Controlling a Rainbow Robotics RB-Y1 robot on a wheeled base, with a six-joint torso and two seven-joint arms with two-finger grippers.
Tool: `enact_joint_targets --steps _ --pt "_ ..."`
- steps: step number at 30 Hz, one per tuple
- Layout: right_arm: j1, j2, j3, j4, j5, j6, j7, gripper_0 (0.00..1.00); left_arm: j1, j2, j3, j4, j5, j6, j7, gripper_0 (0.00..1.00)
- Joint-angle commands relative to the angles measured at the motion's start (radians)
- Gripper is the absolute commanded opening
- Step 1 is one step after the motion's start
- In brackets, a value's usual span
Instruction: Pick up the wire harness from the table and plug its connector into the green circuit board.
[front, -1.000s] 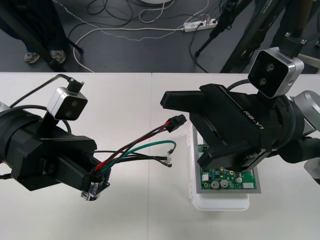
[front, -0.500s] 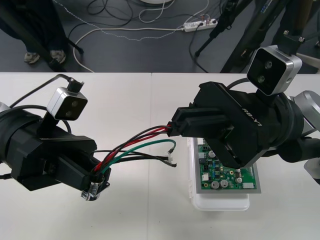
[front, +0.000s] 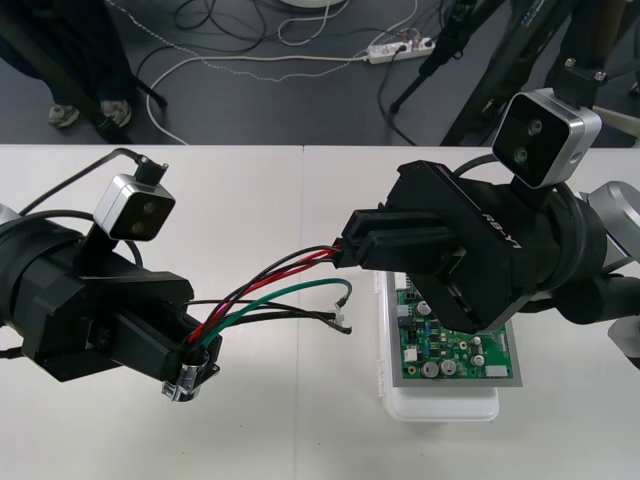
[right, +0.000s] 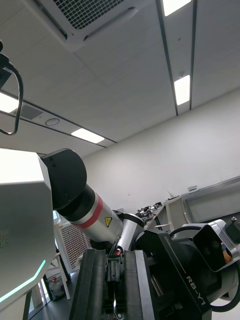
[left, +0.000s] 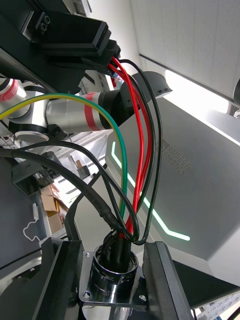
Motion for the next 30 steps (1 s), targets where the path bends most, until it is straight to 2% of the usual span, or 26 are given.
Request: enact_joint_targets --steps 1,2,22,30 --pt "-0.031 -0.018 0.008 -0.028 -0.007 0.008 0.003 0.00 0.008 -0.020 0.016 -0.030 0.019 -0.037 -0.010 0.75" --pt "-0.031 -0.019 0.008 -0.028 -0.007 0.010 0.005 0.00 0.008 -0.018 0.017 -0.030 0.019 -0.037 -0.011 1.00" --pt "-0.021 -0.031 -0.004 -0.028 -0.008 0.011 0.003 0.00 0.008 -0.018 0.020 -0.030 0.018 -0.037 -0.043 1.00" --pt "0.002 -0.050 -0.038 -0.028 -0.013 0.000 0.003 0.00 0.020 -0.018 0.091 -0.030 0.015 -0.037 -0.073 1.00"
